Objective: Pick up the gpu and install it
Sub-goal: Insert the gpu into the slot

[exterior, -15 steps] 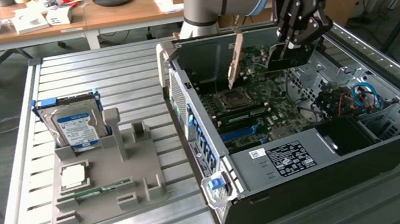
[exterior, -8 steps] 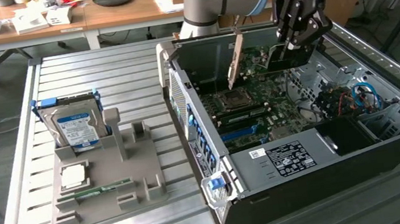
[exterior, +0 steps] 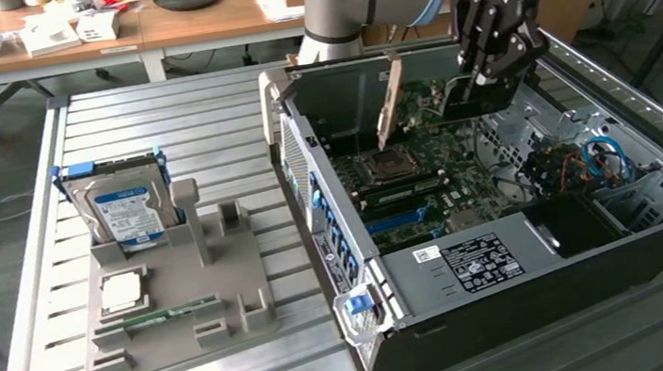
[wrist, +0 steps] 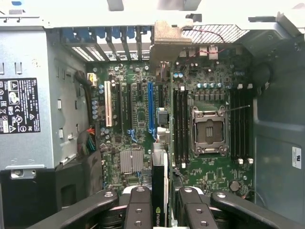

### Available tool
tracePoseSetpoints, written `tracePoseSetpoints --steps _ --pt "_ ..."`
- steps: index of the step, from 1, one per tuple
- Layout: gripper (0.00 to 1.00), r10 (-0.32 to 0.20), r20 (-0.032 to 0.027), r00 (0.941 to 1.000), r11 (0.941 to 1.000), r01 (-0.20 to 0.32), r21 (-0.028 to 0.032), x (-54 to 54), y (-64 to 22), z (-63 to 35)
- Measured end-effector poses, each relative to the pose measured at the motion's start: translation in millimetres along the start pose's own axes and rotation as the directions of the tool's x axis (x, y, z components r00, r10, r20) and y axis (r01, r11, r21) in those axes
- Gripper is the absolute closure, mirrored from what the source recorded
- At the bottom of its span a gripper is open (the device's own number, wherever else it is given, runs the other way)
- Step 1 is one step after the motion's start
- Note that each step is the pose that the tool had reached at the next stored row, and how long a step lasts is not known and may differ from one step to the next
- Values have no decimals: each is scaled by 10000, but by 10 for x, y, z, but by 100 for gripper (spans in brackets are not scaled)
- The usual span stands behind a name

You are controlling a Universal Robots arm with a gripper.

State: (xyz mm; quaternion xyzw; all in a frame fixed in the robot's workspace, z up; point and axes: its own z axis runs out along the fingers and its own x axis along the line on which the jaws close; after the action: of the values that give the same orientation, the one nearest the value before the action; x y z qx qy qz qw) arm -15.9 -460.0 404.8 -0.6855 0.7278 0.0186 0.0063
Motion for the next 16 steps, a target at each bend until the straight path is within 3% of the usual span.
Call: tracePoseSetpoints --steps 7,16 --pt "74 0 -1 10000 10000 0 0 1 0 17" --pt "74 0 -3 10000 10000 0 -1 3 -2 106"
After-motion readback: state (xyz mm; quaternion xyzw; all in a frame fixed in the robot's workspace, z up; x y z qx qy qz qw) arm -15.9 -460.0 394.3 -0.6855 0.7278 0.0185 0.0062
